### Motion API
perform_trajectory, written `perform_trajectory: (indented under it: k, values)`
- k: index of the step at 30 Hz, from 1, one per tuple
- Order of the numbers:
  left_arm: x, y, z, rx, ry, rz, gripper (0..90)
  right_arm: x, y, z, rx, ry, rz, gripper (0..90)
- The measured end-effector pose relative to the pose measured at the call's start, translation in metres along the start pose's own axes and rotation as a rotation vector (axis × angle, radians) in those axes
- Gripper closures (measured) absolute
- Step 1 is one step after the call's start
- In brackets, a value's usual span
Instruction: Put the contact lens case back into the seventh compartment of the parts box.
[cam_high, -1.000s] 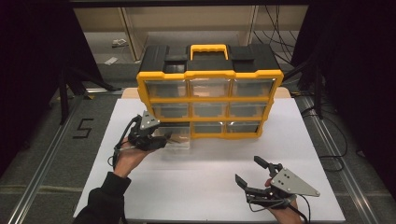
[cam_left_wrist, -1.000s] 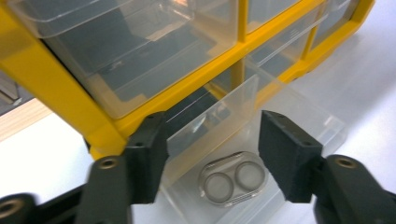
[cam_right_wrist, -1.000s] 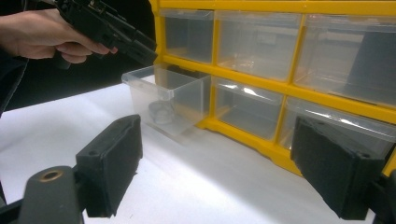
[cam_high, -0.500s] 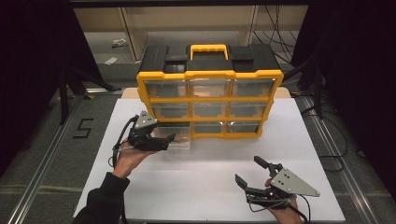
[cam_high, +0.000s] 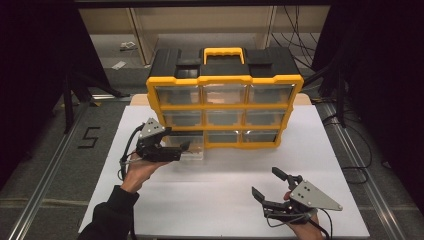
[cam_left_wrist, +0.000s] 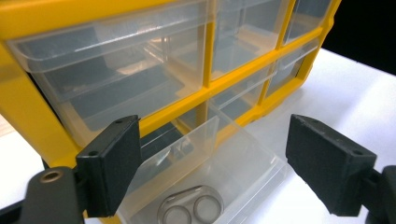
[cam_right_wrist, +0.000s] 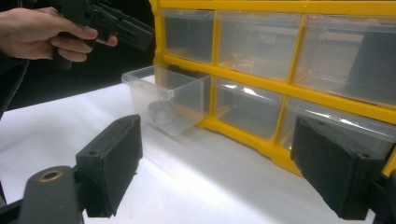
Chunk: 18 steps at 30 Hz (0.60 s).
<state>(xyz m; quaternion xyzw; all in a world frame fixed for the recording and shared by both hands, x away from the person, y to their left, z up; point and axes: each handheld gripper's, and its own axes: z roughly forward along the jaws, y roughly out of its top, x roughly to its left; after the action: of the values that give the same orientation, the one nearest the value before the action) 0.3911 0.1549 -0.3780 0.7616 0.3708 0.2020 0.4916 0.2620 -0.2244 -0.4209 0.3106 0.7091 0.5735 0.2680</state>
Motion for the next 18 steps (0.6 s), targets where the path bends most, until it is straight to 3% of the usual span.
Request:
perform_trajectory:
  k: [9, 14, 18]
  values:
    - [-0.006, -0.001, -0.007, -0.096, -0.041, -0.044, 17.6, 0.0, 0.0, 0.0, -0.006, -0.001, 0.0, 17.7]
    - [-0.015, -0.003, -0.007, -0.109, -0.053, -0.016, 17.6, 0.0, 0.0, 0.0, -0.006, -0.001, 0.0, 17.6]
    - [-0.02, -0.006, -0.007, -0.143, -0.063, -0.024, 17.6, 0.0, 0.0, 0.0, -0.003, -0.003, 0.002, 17.6]
